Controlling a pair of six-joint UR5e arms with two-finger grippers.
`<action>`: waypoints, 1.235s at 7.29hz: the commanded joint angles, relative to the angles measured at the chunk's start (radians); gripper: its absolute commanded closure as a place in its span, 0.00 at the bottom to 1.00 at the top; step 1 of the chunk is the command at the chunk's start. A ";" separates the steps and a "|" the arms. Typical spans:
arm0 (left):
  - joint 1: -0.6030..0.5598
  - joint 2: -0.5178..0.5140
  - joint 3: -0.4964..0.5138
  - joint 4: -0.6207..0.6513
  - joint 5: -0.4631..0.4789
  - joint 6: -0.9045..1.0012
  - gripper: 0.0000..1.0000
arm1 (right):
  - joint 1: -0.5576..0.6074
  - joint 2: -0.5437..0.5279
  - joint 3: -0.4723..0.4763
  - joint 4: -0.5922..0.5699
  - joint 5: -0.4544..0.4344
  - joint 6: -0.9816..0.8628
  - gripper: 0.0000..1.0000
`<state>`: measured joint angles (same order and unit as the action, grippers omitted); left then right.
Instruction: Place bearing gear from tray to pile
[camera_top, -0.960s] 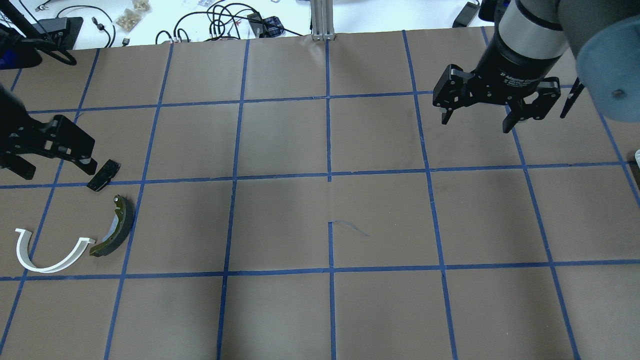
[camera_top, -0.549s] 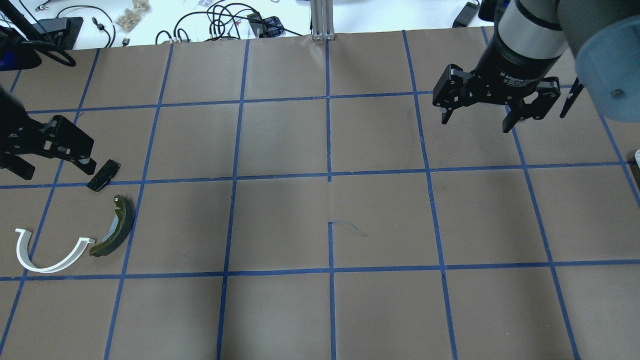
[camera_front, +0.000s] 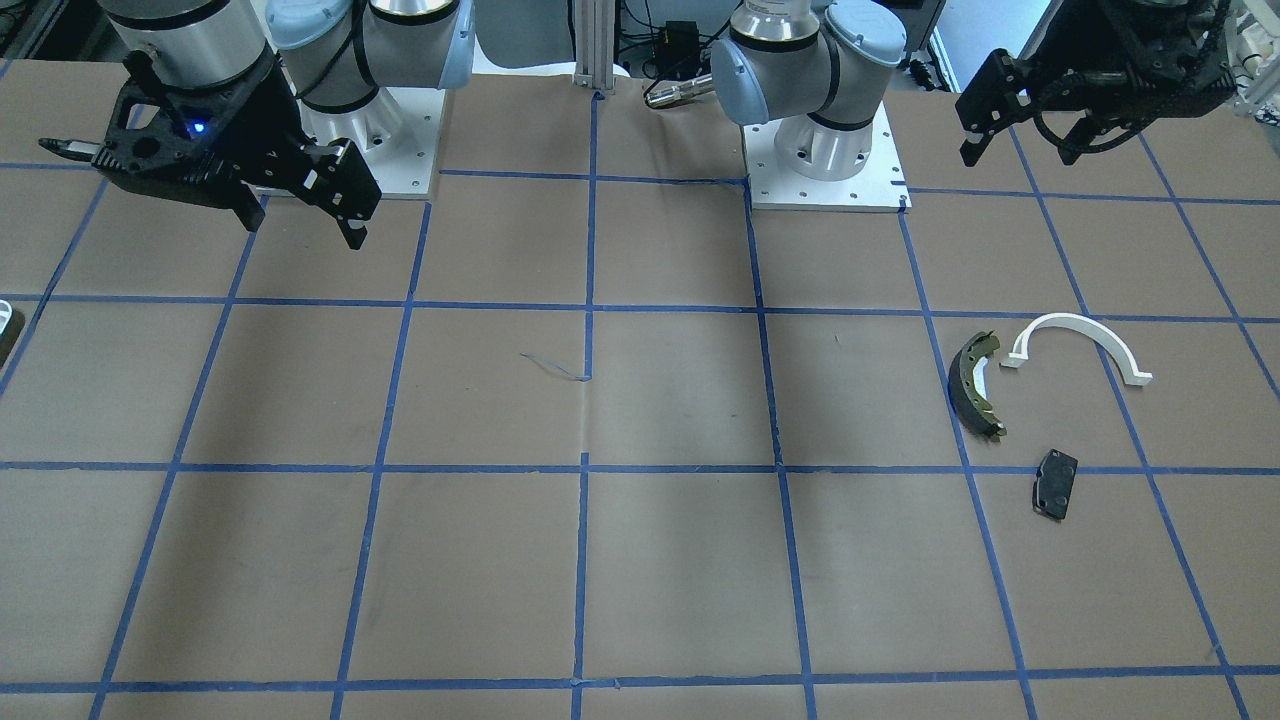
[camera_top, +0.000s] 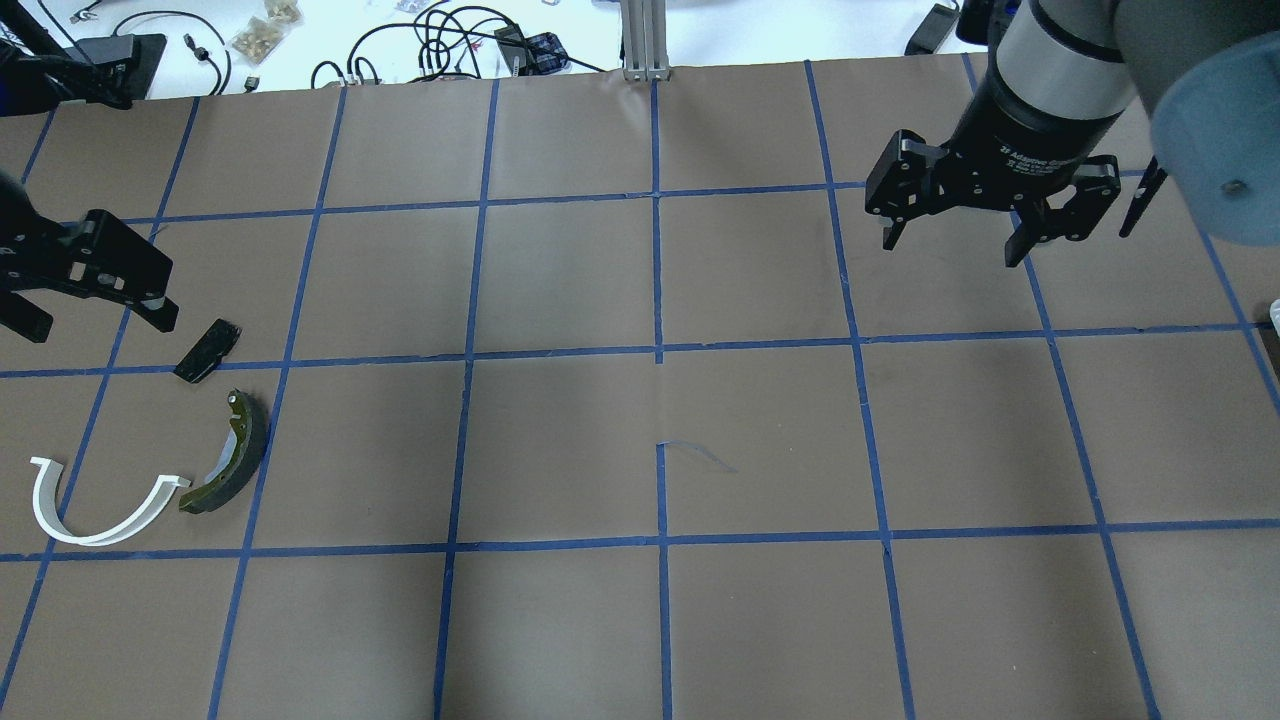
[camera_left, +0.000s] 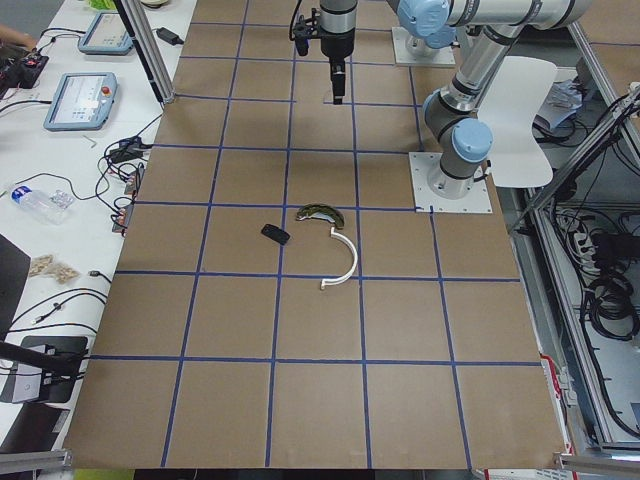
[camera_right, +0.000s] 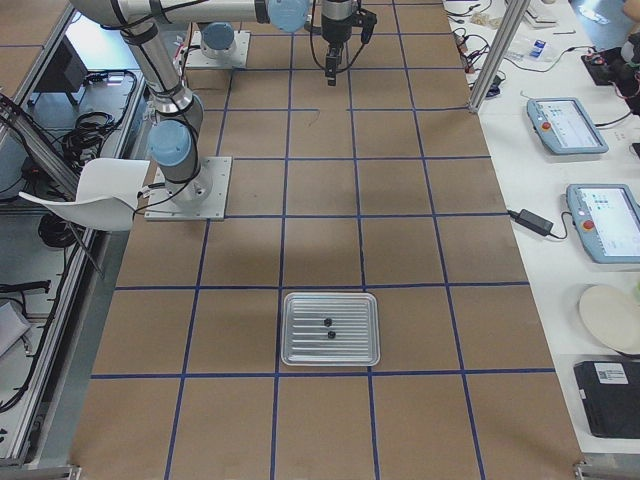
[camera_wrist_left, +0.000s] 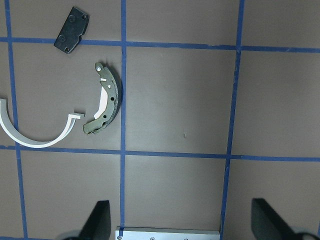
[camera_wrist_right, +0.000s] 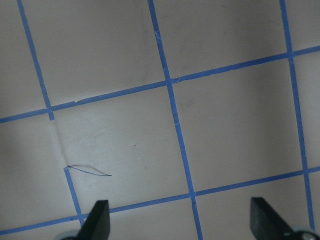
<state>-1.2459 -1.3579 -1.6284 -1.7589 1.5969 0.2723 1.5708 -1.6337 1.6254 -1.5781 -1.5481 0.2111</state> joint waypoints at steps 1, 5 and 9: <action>-0.004 -0.004 0.002 -0.001 -0.002 -0.001 0.00 | 0.000 0.000 0.001 0.009 -0.030 0.002 0.00; -0.010 -0.009 0.013 -0.004 -0.005 -0.002 0.00 | 0.000 -0.006 -0.005 0.009 -0.041 0.001 0.00; -0.006 -0.058 0.009 -0.001 -0.005 -0.001 0.00 | -0.009 -0.002 0.002 -0.005 -0.032 -0.100 0.00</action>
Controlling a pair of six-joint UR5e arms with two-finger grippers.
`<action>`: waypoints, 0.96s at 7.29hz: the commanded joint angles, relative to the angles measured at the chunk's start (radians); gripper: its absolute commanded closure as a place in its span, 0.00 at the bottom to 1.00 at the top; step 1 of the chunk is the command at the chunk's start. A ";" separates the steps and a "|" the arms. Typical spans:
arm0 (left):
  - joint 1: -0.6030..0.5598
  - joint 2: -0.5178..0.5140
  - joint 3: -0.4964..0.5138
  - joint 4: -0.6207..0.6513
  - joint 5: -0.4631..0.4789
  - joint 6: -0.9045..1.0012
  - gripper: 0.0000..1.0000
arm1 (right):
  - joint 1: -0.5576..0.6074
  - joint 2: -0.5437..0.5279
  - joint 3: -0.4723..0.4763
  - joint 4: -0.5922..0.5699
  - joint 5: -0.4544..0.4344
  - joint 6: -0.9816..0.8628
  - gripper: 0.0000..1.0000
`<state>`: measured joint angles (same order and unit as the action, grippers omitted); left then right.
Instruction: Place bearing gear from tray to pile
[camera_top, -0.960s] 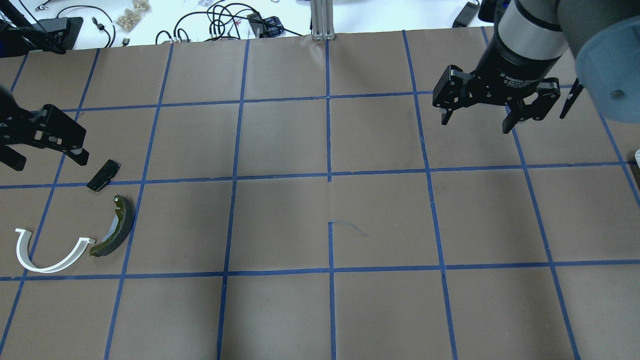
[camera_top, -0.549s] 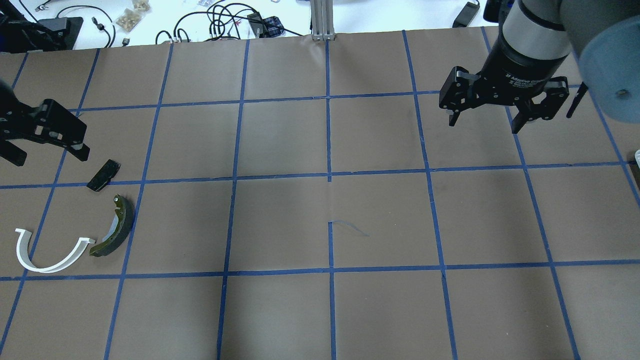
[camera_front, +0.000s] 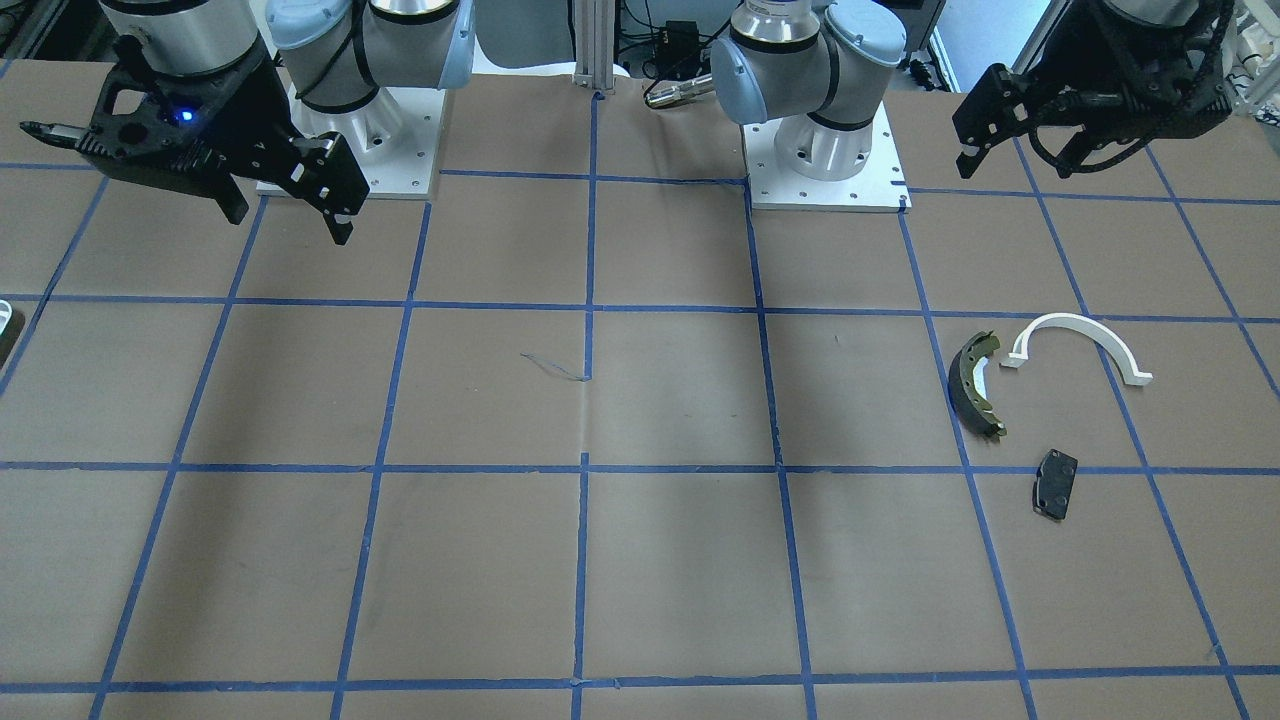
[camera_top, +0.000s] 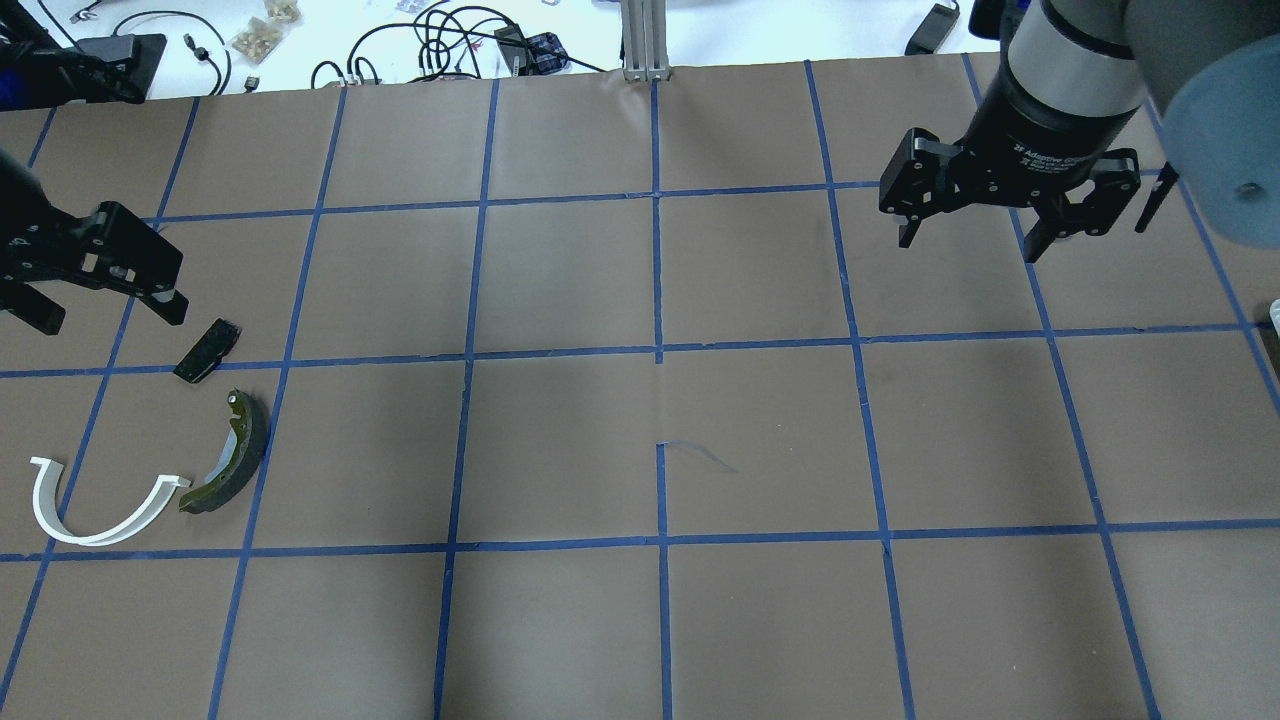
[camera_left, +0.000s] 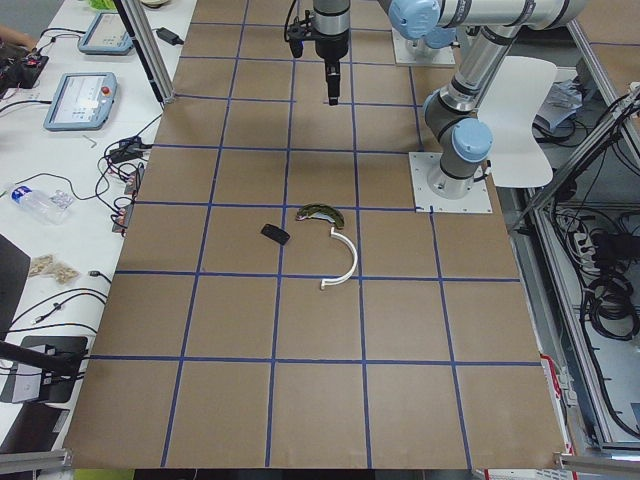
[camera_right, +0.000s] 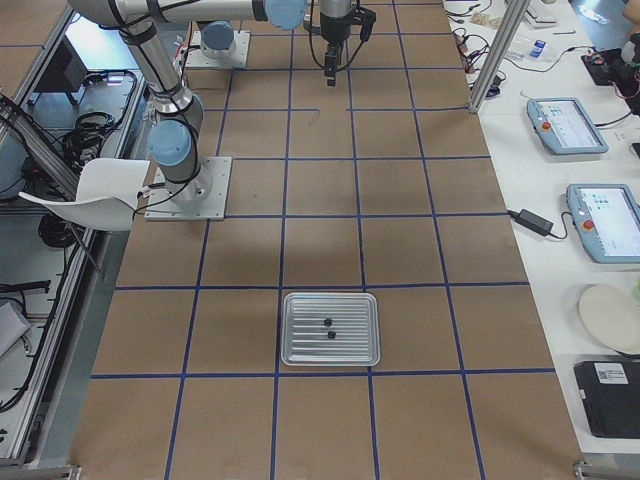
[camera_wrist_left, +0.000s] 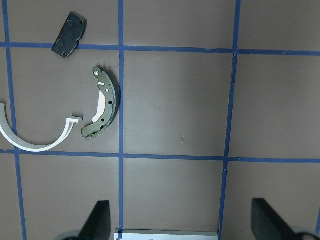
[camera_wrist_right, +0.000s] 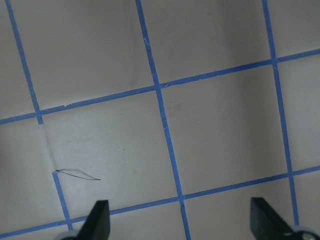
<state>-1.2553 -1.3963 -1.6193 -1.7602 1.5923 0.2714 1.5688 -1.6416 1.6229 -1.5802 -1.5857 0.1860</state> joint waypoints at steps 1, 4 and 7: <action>0.002 -0.033 -0.001 0.001 0.000 0.000 0.00 | -0.018 0.008 0.005 -0.006 -0.005 -0.211 0.00; -0.001 -0.036 0.010 0.001 0.000 0.000 0.00 | -0.250 0.008 0.006 0.043 -0.017 -0.741 0.00; -0.007 -0.036 -0.005 -0.011 0.009 -0.053 0.00 | -0.612 0.070 0.058 0.007 -0.011 -1.355 0.00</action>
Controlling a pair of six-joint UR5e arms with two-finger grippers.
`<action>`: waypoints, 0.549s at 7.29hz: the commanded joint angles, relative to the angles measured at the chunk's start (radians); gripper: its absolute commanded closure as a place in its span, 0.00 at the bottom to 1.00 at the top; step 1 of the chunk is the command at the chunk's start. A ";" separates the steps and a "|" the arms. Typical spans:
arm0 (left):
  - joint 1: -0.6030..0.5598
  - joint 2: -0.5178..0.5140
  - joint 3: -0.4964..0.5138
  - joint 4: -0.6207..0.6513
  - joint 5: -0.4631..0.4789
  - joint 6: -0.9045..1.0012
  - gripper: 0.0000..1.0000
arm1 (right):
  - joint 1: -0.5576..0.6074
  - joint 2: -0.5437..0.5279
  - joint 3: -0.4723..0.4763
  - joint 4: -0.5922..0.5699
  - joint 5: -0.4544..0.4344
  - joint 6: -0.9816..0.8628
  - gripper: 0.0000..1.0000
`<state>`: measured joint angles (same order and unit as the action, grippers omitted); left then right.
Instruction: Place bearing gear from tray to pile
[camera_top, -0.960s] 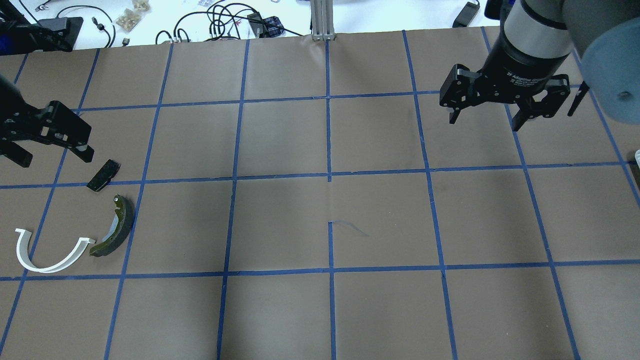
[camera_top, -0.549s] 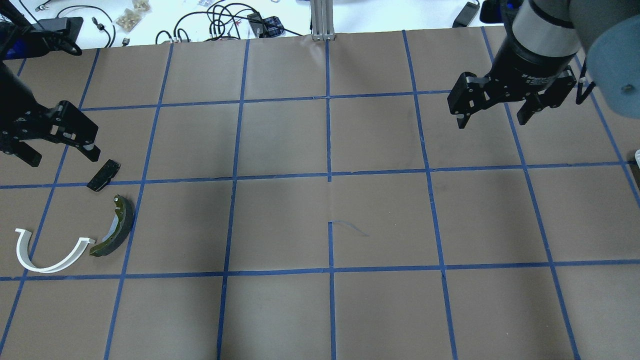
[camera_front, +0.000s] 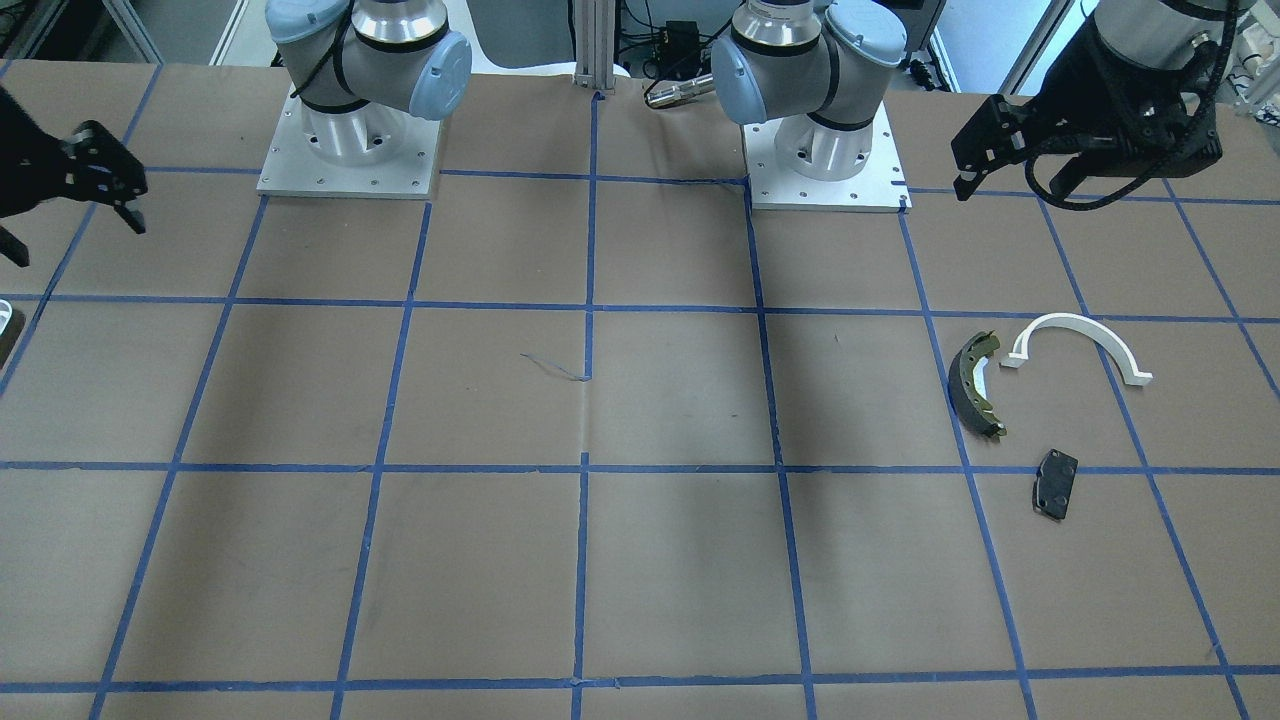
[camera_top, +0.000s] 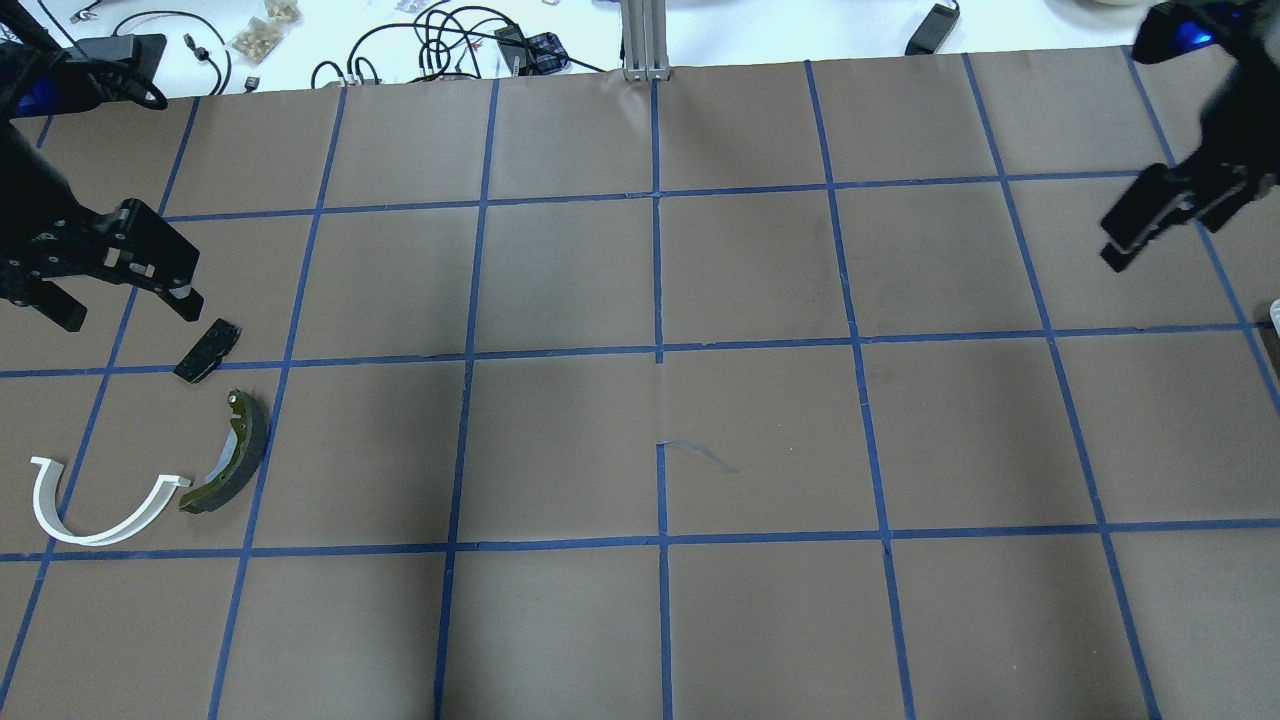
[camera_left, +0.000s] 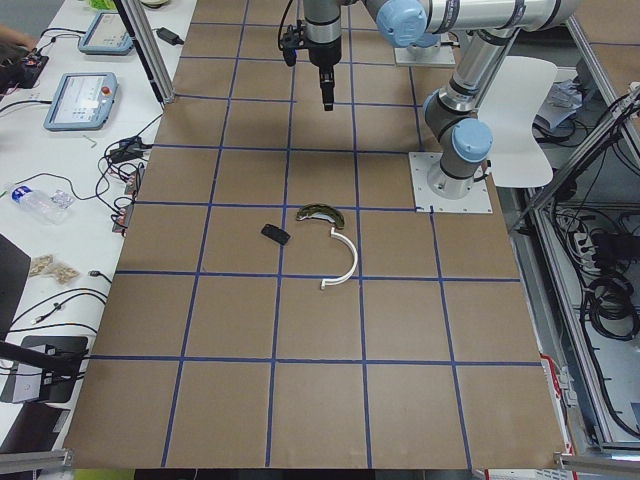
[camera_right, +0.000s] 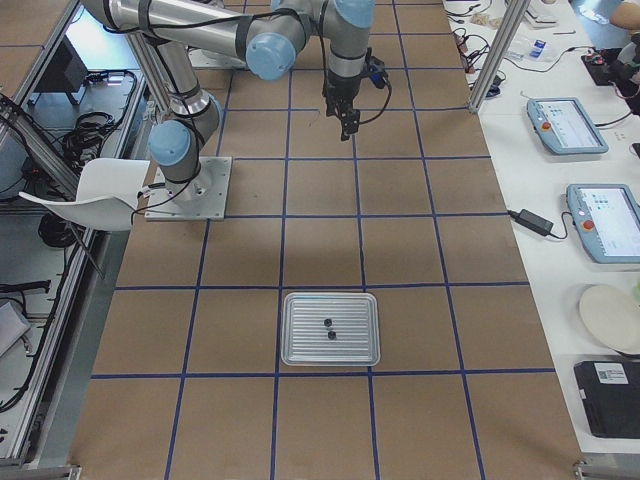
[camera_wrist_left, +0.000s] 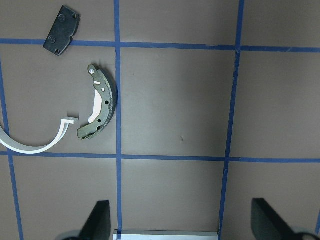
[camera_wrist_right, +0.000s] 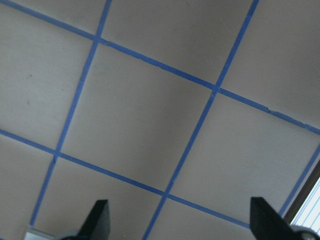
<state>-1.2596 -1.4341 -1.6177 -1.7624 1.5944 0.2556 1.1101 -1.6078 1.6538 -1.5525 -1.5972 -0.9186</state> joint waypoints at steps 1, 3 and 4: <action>-0.023 -0.011 -0.011 0.003 -0.002 -0.038 0.00 | -0.255 0.122 0.030 -0.125 -0.001 -0.440 0.00; -0.189 -0.043 -0.013 0.065 -0.004 -0.083 0.00 | -0.413 0.346 0.011 -0.432 0.000 -0.850 0.00; -0.286 -0.052 -0.024 0.066 -0.039 -0.163 0.00 | -0.453 0.423 0.018 -0.557 0.011 -1.060 0.00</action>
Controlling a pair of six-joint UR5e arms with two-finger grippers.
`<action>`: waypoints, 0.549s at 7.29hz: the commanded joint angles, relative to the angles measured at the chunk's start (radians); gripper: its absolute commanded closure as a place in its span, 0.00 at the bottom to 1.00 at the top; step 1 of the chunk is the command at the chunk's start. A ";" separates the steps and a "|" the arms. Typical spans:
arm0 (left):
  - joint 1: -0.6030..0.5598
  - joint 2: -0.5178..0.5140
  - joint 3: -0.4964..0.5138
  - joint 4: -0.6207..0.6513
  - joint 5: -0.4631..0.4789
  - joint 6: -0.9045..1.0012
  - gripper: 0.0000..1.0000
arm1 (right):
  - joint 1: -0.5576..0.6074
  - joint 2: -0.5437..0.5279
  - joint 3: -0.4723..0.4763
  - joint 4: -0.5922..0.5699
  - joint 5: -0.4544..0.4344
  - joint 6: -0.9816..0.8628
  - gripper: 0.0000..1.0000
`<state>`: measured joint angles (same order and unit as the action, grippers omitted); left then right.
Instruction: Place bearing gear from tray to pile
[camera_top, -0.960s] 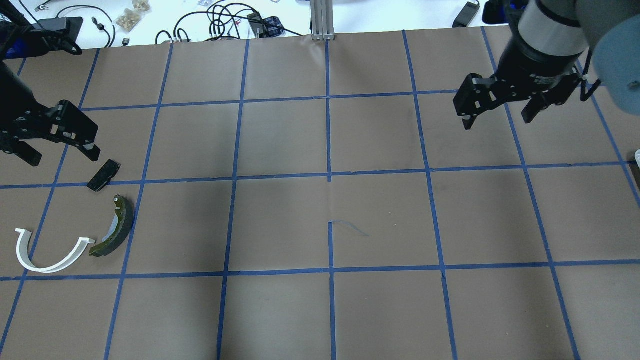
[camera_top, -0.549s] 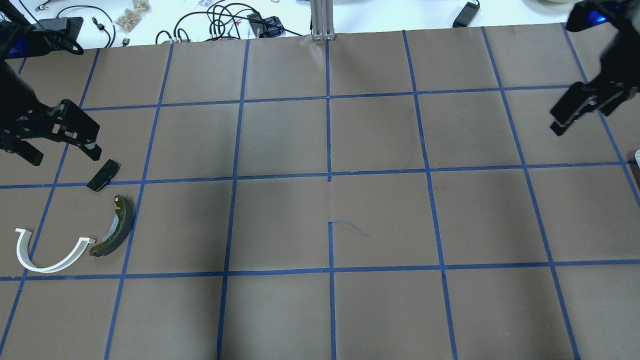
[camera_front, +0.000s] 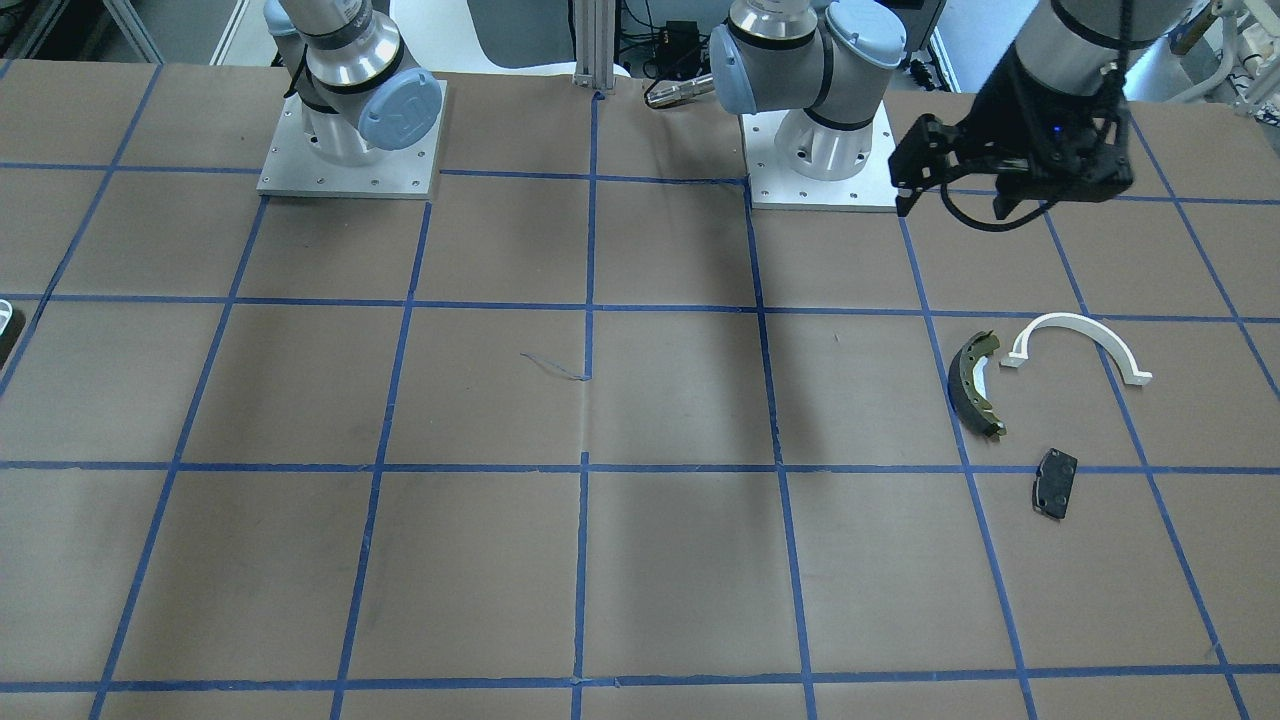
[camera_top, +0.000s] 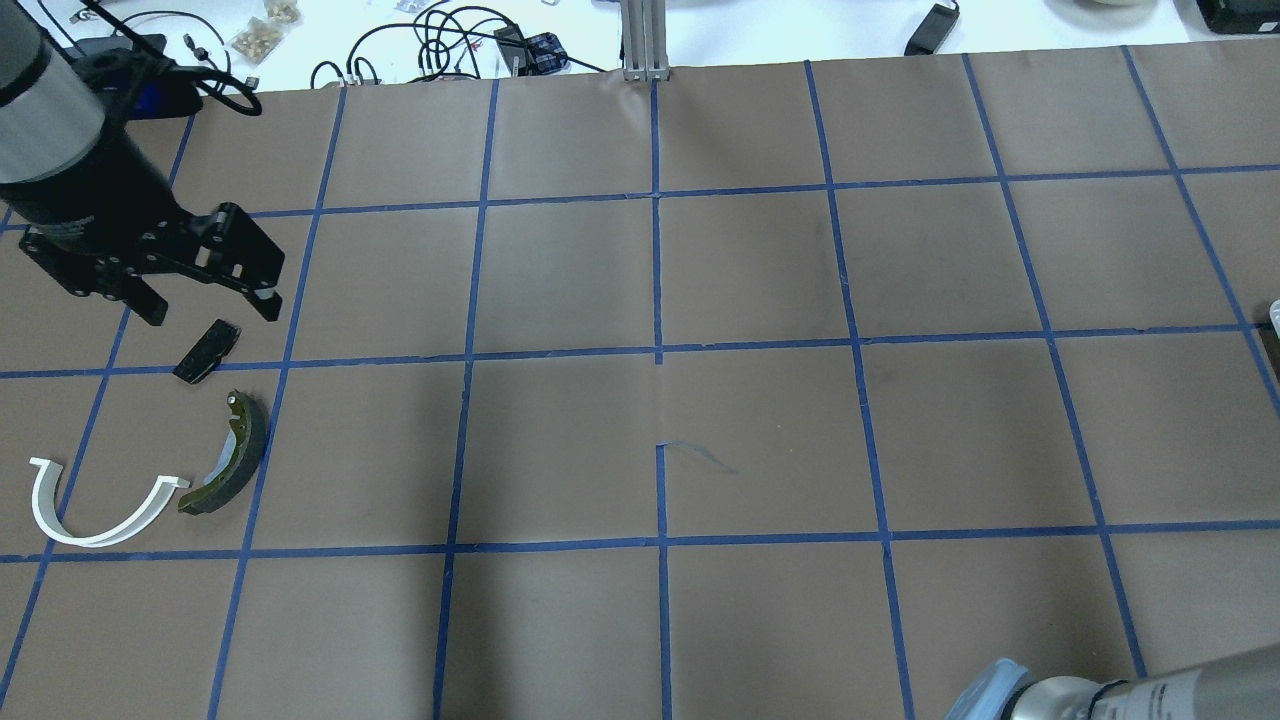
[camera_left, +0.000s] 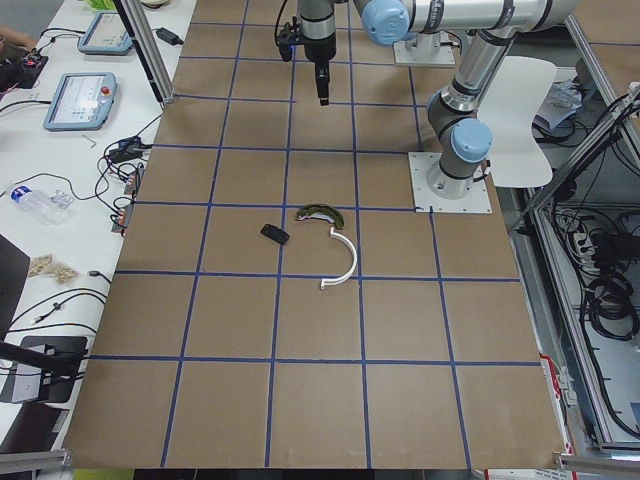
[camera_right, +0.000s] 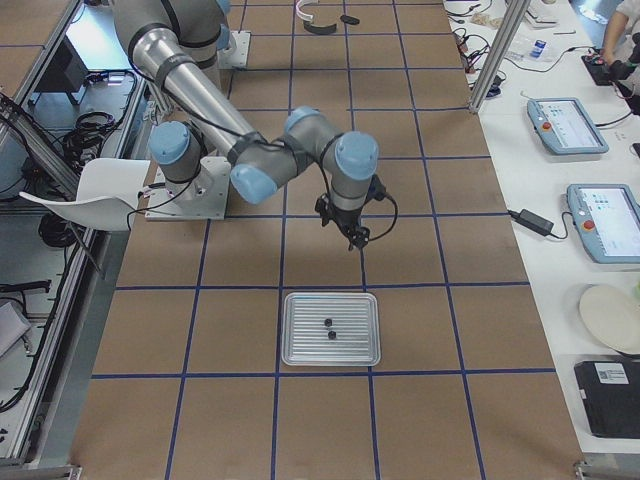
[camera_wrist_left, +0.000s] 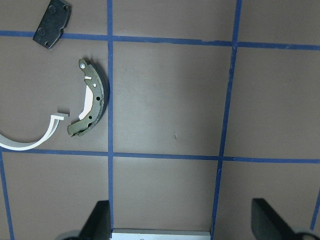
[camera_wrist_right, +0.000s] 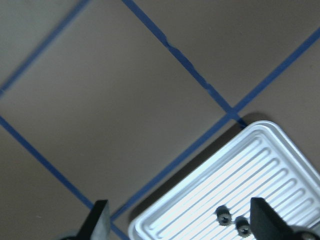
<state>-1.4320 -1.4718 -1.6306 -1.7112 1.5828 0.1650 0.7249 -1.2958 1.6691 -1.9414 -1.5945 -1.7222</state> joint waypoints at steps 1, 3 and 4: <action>-0.164 -0.021 -0.015 0.027 -0.076 -0.099 0.00 | -0.090 0.151 0.000 -0.189 0.005 -0.298 0.00; -0.180 0.022 -0.110 0.015 0.013 -0.099 0.00 | -0.186 0.223 -0.006 -0.188 0.011 -0.325 0.00; -0.176 -0.001 -0.147 0.091 0.040 -0.117 0.00 | -0.199 0.240 -0.006 -0.250 0.018 -0.342 0.00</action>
<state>-1.6058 -1.4641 -1.7264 -1.6765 1.5799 0.0633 0.5567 -1.0874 1.6655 -2.1421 -1.5819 -2.0389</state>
